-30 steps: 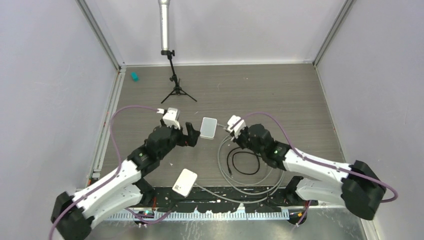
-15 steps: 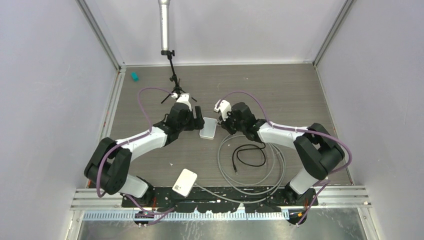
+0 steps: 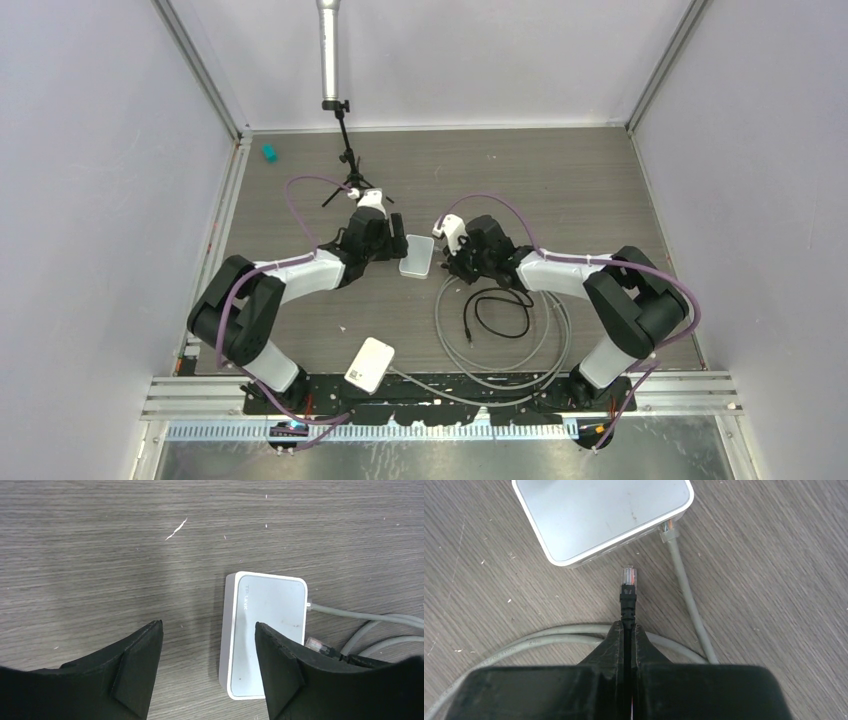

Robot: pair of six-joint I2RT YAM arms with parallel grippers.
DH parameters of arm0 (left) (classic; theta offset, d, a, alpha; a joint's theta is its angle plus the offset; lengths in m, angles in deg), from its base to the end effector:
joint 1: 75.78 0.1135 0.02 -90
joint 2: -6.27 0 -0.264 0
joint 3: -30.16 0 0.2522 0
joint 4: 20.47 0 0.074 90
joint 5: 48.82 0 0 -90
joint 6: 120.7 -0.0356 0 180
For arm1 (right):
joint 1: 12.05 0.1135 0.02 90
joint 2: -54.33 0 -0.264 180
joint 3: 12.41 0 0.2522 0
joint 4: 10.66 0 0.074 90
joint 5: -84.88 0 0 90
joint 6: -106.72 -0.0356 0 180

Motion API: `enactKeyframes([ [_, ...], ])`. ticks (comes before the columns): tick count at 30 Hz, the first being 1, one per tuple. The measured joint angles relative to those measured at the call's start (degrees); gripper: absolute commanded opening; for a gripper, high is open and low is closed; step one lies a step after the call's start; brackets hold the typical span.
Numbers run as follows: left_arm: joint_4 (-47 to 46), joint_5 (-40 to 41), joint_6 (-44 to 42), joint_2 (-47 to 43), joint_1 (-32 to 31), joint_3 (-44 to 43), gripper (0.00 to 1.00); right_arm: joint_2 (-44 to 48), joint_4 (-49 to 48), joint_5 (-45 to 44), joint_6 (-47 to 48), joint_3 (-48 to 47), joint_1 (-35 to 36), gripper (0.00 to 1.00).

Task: Insert the plug into the switch port
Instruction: Insert the connector into the switch port.

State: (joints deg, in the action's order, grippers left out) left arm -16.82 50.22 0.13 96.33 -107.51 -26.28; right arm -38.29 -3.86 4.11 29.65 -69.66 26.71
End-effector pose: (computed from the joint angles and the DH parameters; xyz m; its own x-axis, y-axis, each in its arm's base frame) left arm 0.2727 -0.1620 0.1718 -0.6540 -0.1907 -0.7321 0.0907 0.9410 -0.3261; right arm 0.2449 0.2039 0.1580 -0.3512 -0.5652 -0.7465 -0.8098 0.5836 -0.0609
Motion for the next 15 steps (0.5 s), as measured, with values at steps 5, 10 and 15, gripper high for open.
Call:
enactKeyframes([
  [5, -1.5, 0.0, -0.1, 0.9, 0.0, 0.0, 0.62, -1.1, 2.0, 2.9, 0.1, -2.0, 0.0, 0.01],
  [10, -1.9, -0.1, -0.2, 3.5, 0.0, -0.1, 0.60, -1.3, 1.1, 7.1, 0.2, -2.0, 0.0, 0.01],
  [15, -1.9, -0.3, -0.4, 4.3, 0.0, -1.1, 0.60, -1.3, -0.7, 10.8, 0.2, -1.5, 0.0, 0.01],
])
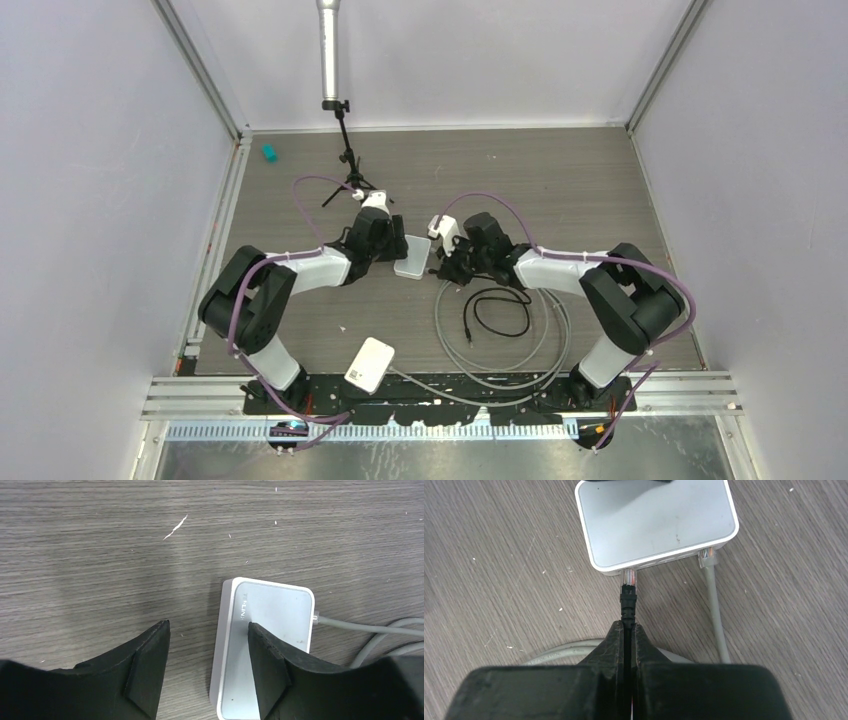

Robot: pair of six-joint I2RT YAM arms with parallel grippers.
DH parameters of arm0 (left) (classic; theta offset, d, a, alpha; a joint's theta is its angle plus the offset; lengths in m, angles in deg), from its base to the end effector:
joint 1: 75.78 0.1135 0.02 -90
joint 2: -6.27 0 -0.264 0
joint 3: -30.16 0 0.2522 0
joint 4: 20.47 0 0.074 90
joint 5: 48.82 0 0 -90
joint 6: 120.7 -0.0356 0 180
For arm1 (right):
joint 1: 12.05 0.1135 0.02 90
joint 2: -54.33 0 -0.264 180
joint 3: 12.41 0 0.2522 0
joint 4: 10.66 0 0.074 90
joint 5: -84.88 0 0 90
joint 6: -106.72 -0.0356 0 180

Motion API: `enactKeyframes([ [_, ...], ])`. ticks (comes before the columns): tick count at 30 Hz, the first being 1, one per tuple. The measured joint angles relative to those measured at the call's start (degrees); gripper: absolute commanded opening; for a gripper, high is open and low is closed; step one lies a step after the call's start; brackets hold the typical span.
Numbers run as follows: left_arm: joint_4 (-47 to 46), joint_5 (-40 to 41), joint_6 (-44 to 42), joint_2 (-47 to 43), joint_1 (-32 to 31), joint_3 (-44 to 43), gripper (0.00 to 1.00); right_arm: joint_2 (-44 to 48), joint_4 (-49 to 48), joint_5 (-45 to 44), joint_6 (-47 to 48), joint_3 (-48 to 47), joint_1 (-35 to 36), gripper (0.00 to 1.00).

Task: Insert the plug into the switch port
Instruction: Insert the connector into the switch port.

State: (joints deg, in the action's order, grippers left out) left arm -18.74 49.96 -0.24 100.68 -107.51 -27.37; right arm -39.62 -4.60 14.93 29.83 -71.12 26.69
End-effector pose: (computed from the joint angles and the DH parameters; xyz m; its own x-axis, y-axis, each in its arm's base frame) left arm 0.2813 -0.1675 0.1572 -0.6696 -0.1750 -0.7218 0.0915 0.9450 -0.3140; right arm 0.2458 0.2128 0.1604 -0.3225 -0.5319 -0.7830 -0.8850 0.4630 0.0500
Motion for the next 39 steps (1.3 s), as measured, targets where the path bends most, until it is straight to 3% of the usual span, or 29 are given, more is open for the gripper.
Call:
enactKeyframes([
  [16, 0.7, 0.3, -0.9, 0.0, 0.0, -0.4, 0.59, -1.2, -13.3, 2.3, -4.3, 3.8, 0.1, 0.01],
  [29, 1.2, 0.7, -0.9, 0.0, 0.0, -0.6, 0.58, 1.4, -3.7, -2.0, 1.0, 2.8, 0.2, 0.01],
  [39, 1.5, -1.0, -0.9, 1.0, 0.0, -1.7, 0.56, -2.4, -8.2, -1.4, -0.5, 2.4, 2.1, 0.01],
])
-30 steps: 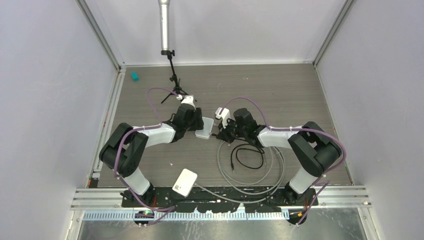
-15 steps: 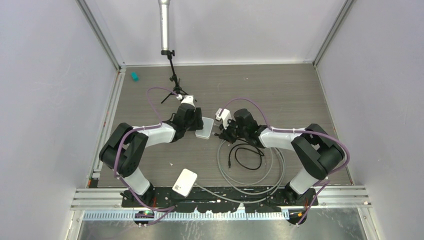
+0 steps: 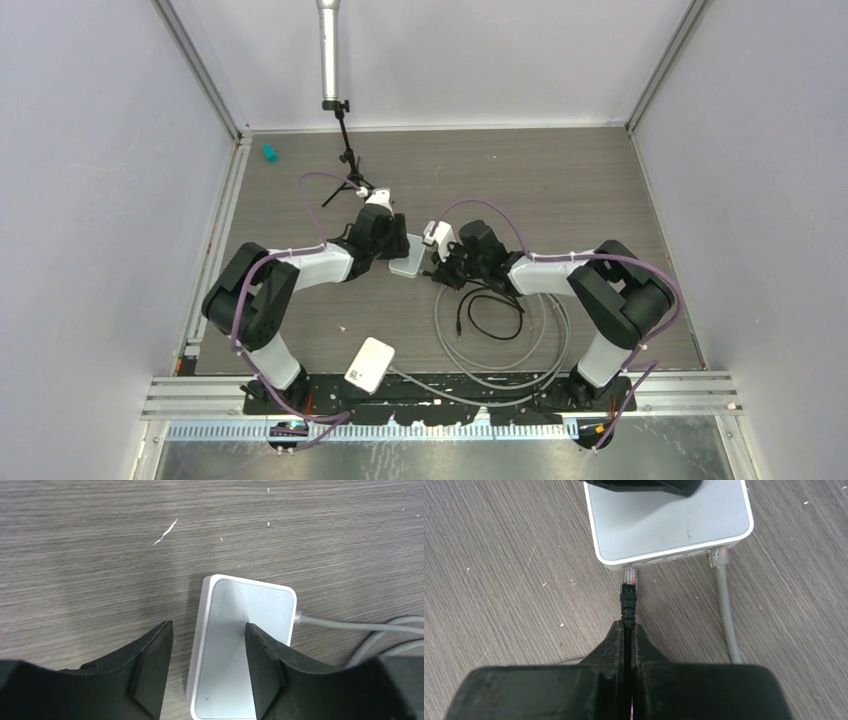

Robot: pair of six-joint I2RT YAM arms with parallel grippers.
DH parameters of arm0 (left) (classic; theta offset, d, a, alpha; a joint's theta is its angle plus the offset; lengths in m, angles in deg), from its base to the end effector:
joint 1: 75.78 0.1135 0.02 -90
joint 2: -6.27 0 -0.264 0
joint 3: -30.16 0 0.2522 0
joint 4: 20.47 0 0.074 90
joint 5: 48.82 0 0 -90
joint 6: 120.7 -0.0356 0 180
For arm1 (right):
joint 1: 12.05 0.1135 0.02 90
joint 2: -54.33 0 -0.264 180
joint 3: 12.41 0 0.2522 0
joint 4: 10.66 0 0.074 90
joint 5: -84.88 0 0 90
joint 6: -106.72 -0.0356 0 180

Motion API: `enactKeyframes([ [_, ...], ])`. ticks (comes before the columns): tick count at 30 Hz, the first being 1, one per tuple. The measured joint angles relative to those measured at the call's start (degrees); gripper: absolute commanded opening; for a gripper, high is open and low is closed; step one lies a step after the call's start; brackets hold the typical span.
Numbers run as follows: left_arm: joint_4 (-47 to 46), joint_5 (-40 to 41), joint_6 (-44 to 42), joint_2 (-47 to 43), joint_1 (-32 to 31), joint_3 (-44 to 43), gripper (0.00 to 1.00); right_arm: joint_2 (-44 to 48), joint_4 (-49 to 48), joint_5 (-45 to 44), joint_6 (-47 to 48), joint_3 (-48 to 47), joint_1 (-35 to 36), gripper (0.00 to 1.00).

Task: Insert the plug into the switch port
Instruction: Insert the connector into the switch port.

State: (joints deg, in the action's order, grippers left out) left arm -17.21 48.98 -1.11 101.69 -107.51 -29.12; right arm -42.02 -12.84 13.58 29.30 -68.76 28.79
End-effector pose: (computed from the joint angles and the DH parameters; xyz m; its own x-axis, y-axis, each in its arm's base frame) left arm 0.2858 -0.1710 0.1582 -0.6827 -0.1531 -0.7145 0.1090 0.9456 -0.3067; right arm 0.2403 0.2228 0.1477 -0.2761 -0.5114 -0.8138 -0.8926 0.4504 0.0198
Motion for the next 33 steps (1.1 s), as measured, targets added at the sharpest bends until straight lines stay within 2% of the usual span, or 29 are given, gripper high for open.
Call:
enactKeyframes([
  [6, 0.0, -2.2, 0.0, 1.6, 0.0, -1.7, 0.54, -0.8, -2.8, -1.2, -1.2, 0.0, 1.6, 0.01],
  [18, 0.2, -3.0, -0.1, 2.7, 0.6, -3.3, 0.38, -0.5, -3.4, -8.2, -3.0, -0.3, 5.2, 0.00],
  [25, 0.4, -3.6, -0.2, 3.4, 0.6, -4.2, 0.38, 5.9, -3.9, -11.8, -1.8, 4.0, 5.5, 0.00],
  [33, 0.5, -3.9, -0.3, 3.5, 0.6, -4.3, 0.39, 6.0, -4.5, -16.3, 4.1, 6.3, 6.2, 0.00],
])
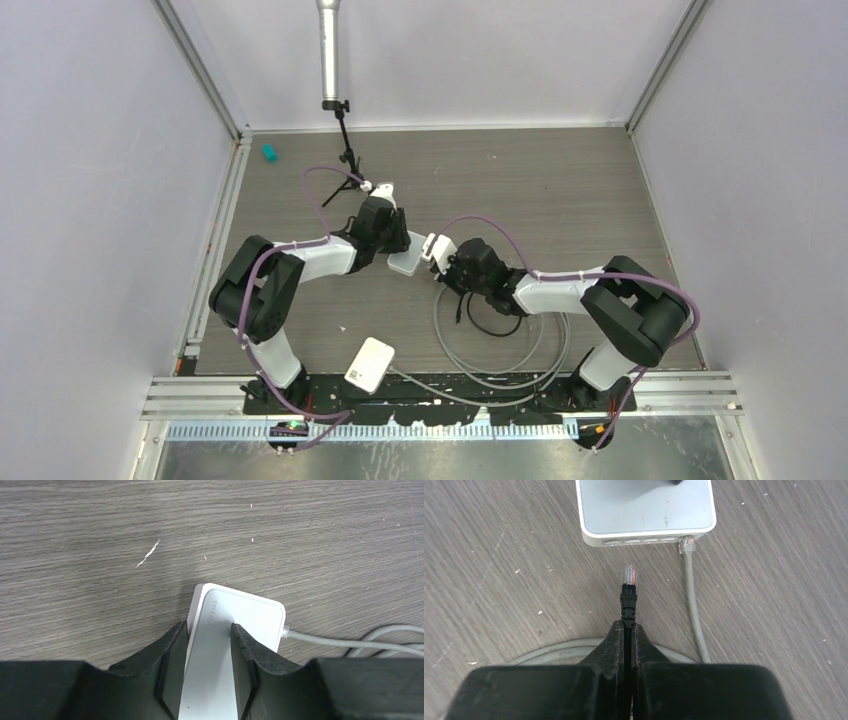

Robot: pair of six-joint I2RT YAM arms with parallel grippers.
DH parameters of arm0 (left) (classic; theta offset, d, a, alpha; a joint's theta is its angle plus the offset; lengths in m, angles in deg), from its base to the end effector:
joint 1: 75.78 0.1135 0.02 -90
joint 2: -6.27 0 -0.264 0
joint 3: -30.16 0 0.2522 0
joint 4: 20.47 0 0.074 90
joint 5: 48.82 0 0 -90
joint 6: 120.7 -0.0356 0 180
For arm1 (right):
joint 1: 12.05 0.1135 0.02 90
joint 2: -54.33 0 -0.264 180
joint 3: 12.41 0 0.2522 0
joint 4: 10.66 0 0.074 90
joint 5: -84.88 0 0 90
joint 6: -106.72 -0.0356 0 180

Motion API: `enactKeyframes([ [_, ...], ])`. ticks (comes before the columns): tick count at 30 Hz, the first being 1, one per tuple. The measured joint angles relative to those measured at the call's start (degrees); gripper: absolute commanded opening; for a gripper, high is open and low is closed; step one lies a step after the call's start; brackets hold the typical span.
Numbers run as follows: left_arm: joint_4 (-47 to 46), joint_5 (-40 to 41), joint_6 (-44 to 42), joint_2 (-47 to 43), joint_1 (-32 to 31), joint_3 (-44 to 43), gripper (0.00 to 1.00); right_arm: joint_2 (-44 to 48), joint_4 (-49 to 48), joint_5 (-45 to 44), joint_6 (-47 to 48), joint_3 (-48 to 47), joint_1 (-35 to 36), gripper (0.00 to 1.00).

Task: Insert the plug into the switch port
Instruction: Insert the connector into the switch port.

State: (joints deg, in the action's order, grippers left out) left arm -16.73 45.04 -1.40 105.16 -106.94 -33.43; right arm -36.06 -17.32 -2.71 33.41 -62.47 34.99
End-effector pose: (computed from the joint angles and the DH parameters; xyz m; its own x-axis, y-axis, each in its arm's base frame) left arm 0.3022 -0.1799 0.1596 -0.7008 -0.1469 -0.6981 0.1474 0.9276 -0.3431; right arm 0.2069 0.2244 0.1535 -0.1451 -0.5768 -0.8039 -0.8317 0.5111 -0.2167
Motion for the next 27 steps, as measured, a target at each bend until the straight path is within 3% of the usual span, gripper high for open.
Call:
enactKeyframes([
  [27, 0.7, -0.5, -1.1, 1.0, 0.0, -1.4, 0.39, -7.8, -15.3, -3.6, 4.0, 1.8, 0.2, 0.00],
])
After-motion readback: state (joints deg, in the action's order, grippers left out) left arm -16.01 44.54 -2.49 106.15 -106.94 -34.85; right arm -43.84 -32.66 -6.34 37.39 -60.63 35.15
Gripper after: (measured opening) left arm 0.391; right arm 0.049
